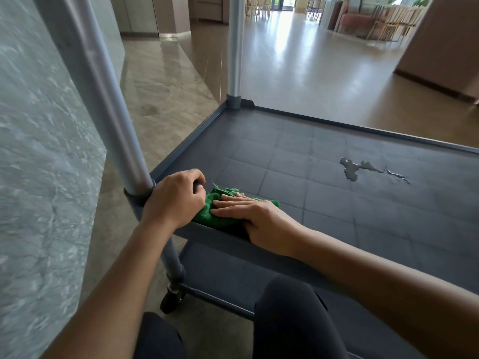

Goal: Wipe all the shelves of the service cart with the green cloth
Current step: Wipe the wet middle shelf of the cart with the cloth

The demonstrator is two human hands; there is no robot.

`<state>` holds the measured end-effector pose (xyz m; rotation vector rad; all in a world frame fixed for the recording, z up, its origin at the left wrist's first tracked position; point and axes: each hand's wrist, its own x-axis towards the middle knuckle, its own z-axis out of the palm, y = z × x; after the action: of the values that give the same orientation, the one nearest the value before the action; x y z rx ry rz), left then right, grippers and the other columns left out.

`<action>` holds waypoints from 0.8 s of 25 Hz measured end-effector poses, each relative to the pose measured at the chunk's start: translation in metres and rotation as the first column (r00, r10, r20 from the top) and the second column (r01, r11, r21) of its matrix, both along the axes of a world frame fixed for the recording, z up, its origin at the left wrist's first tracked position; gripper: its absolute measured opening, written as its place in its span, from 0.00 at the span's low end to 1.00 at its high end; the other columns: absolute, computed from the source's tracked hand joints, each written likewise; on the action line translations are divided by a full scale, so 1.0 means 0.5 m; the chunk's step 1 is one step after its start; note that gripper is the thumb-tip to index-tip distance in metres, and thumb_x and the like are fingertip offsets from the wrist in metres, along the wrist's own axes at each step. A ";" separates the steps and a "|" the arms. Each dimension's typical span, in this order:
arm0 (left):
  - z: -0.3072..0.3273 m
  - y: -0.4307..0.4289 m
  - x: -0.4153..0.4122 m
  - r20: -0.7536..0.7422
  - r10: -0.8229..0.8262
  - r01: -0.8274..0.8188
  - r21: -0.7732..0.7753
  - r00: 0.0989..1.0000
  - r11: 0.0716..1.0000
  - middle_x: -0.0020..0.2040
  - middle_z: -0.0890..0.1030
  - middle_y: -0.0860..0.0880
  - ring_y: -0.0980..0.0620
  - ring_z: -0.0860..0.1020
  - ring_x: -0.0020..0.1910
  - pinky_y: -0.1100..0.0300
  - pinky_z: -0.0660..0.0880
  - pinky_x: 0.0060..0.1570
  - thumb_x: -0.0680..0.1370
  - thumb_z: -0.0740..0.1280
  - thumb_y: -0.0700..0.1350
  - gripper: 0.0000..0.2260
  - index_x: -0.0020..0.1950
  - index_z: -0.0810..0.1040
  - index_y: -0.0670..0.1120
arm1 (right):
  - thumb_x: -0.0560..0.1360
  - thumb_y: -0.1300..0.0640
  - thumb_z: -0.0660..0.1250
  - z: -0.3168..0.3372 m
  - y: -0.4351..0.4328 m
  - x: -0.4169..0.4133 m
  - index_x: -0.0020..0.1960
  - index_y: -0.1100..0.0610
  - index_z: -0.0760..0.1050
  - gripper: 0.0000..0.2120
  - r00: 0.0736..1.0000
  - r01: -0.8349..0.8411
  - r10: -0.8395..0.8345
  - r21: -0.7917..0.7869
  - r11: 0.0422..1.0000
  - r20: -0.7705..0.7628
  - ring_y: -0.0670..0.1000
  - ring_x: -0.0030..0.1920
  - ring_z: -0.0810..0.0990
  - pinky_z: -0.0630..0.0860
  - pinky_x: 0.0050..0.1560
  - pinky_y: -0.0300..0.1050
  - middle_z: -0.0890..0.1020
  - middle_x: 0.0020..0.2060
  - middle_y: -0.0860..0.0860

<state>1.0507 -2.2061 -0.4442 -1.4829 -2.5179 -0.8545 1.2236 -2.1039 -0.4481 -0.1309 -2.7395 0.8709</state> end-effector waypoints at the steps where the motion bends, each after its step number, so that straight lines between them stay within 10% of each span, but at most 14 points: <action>1: 0.000 0.001 0.001 0.001 0.001 -0.001 0.002 1.000 1.000 0.44 0.82 0.50 0.50 0.78 0.43 0.58 0.73 0.41 0.76 0.62 0.42 0.06 0.49 0.78 0.48 | 0.70 0.77 0.59 0.000 0.001 0.001 0.66 0.58 0.74 0.27 1.000 0.003 -0.003 0.002 1.000 -0.001 0.49 0.72 0.64 0.54 0.75 0.41 0.72 0.68 0.53; 15: 0.020 0.022 0.070 -0.038 -0.078 0.078 0.010 0.996 0.997 0.47 0.83 0.47 0.47 0.79 0.46 0.58 0.70 0.43 0.77 0.62 0.40 0.07 0.50 0.80 0.44 | 0.67 0.80 0.59 0.005 0.065 0.167 0.64 0.61 0.75 0.29 0.995 -0.095 0.097 -0.062 0.994 0.026 0.47 0.71 0.65 0.59 0.73 0.46 0.75 0.65 0.51; 20: 0.002 0.058 0.166 -0.075 -0.211 0.202 -0.114 0.975 0.973 0.68 0.74 0.47 0.51 0.67 0.70 0.54 0.62 0.69 0.82 0.51 0.56 0.22 0.67 0.72 0.46 | 0.69 0.78 0.62 0.007 0.085 0.220 0.66 0.58 0.73 0.29 0.992 -0.113 0.114 -0.026 0.993 0.059 0.45 0.72 0.65 0.59 0.73 0.42 0.74 0.66 0.47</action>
<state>1.1338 -2.1774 -0.4433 -1.7991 -2.4118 -0.6742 1.3337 -2.0612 -0.4448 -0.0060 -2.8167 0.9431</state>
